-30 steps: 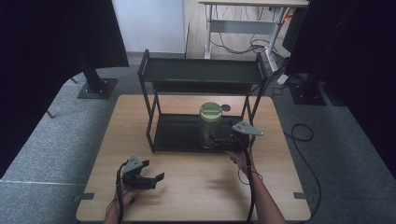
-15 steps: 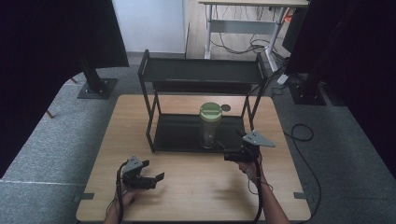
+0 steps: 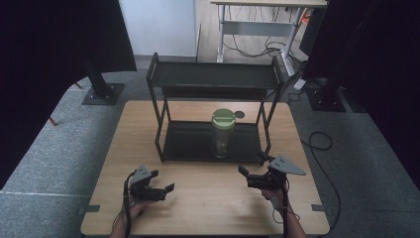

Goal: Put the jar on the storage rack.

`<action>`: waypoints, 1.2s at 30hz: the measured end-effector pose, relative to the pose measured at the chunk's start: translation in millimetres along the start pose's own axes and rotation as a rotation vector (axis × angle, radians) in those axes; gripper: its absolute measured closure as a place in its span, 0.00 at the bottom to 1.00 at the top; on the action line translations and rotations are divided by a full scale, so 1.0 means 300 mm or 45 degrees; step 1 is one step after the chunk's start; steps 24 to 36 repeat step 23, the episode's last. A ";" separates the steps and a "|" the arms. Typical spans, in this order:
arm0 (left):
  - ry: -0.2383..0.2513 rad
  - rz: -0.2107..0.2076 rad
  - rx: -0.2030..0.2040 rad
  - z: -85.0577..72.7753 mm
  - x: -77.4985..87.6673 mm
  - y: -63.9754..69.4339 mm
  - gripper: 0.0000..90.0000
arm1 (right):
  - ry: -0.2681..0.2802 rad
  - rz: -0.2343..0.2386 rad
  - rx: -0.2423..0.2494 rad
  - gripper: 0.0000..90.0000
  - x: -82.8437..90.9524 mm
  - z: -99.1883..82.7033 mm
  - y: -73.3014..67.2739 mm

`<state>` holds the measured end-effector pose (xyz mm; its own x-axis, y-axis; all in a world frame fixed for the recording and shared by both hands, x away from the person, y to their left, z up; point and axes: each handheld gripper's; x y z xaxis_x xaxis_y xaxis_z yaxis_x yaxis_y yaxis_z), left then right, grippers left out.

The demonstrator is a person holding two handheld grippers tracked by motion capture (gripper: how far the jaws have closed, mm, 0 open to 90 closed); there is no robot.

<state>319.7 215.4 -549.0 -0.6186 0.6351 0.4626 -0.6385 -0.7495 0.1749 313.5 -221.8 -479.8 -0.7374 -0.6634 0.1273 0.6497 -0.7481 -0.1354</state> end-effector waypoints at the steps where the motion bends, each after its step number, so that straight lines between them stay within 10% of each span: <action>1: 0.000 0.001 0.000 0.000 0.000 0.000 0.06 | -0.003 -0.001 -0.001 0.05 0.005 -0.008 -0.002; 14: -0.007 -0.002 -0.002 0.001 -0.002 0.001 0.06 | -0.132 -0.028 -0.008 0.06 0.016 -0.180 0.002; 36: -0.014 0.005 -0.017 0.001 -0.004 0.005 0.06 | -0.082 -0.091 0.000 0.05 0.014 -0.213 0.006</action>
Point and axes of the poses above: each handheld gripper's, and its own axes: x roughly backward along the jaws, z roughly out of its top, y roughly to its right, and after that the axes turned 1 degree about y, right-handed
